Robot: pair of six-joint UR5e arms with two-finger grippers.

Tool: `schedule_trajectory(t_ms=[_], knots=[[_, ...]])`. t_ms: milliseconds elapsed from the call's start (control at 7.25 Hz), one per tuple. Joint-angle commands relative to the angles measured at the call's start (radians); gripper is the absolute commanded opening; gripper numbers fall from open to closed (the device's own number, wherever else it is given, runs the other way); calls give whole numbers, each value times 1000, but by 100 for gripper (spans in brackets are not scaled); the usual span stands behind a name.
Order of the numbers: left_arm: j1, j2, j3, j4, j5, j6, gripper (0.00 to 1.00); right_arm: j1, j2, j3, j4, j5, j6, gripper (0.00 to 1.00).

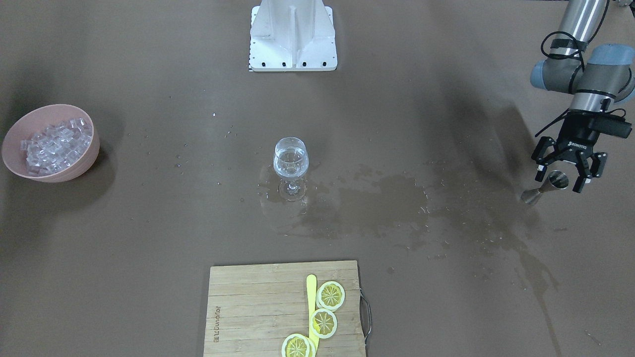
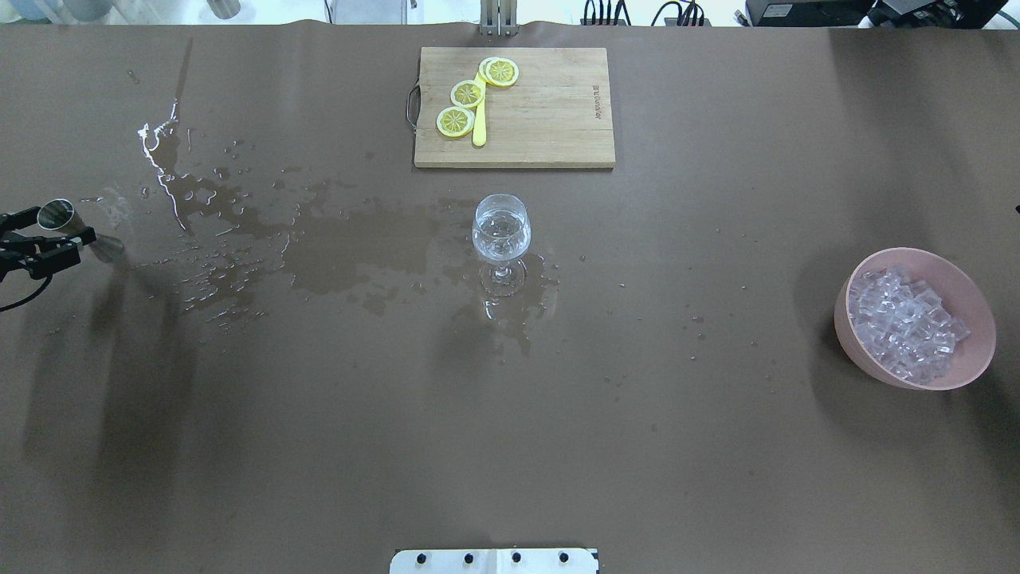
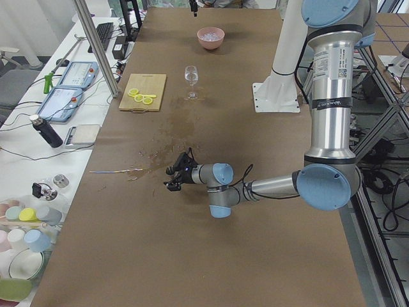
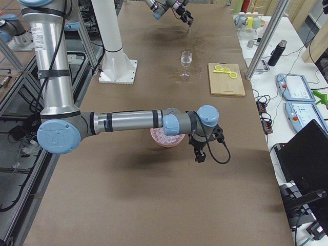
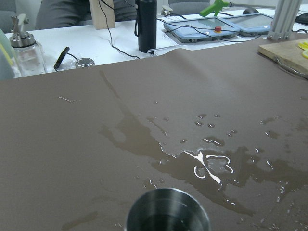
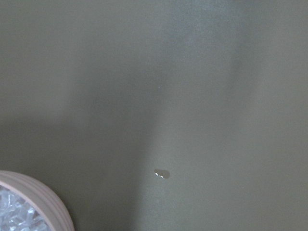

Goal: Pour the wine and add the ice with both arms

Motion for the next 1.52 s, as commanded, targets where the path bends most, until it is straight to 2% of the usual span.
schedule_trajectory(t_ms=[0,690,828,966,1241,1379], knots=[[10,-10,7,8,28,-4,98,0,0,0,1,20,5,100],[49,-35,48,9,28,-1,97,0,-8,0,1,20,5,100],[49,-41,50,9,28,-3,92,0,-9,0,1,20,6,100],[49,-41,56,9,26,-3,84,0,-9,0,1,20,6,100],[49,-41,54,8,20,-6,50,0,-9,1,1,21,6,100],[49,-41,54,8,18,-6,37,0,-13,1,1,21,6,100]])
